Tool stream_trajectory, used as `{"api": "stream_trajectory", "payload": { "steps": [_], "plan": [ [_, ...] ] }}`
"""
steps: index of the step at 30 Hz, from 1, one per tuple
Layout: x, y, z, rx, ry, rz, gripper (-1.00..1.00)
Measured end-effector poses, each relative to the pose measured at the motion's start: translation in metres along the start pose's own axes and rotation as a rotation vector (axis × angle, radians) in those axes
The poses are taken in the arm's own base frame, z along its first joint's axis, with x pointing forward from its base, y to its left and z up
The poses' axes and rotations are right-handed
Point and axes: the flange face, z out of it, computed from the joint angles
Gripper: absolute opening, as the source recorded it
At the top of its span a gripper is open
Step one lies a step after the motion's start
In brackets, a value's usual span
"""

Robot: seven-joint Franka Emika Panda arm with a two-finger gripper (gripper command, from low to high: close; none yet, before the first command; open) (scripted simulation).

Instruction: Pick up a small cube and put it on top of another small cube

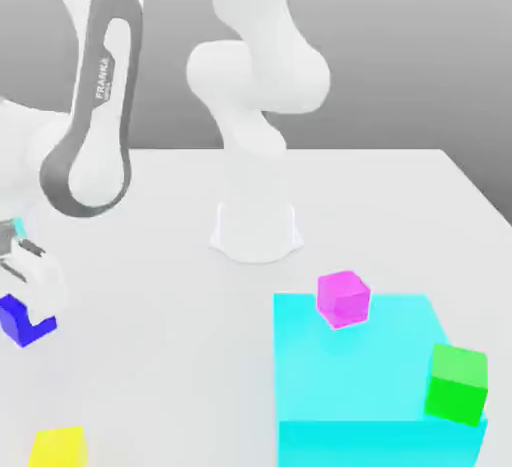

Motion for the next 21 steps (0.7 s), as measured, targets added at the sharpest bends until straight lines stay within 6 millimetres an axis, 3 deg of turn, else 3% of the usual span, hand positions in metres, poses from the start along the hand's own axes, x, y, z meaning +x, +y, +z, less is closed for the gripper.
{"api": "stream_trajectory", "payload": {
  "steps": [2, 5, 9, 12, 15, 17, 18, 21],
  "plan": [
    [-0.035, -0.053, -0.014, 0.004, -0.008, -0.109, -1.0],
    [-0.095, -0.115, -0.034, 0.006, -0.015, -0.256, -1.0],
    [-0.204, -0.181, -0.061, 0.003, -0.02, -0.474, -1.0],
    [-0.31, -0.213, -0.085, -0.001, -0.018, -0.662, -1.0],
    [-0.424, -0.225, -0.106, -0.009, -0.007, -0.846, -1.0],
    [-0.443, -0.229, -0.088, -0.012, 0.001, -0.868, -1.0],
    [-0.444, -0.229, -0.074, -0.013, 0.002, -0.868, 1.0],
    [-0.444, -0.229, -0.074, -0.013, 0.002, -0.868, 1.0]
  ]
}}
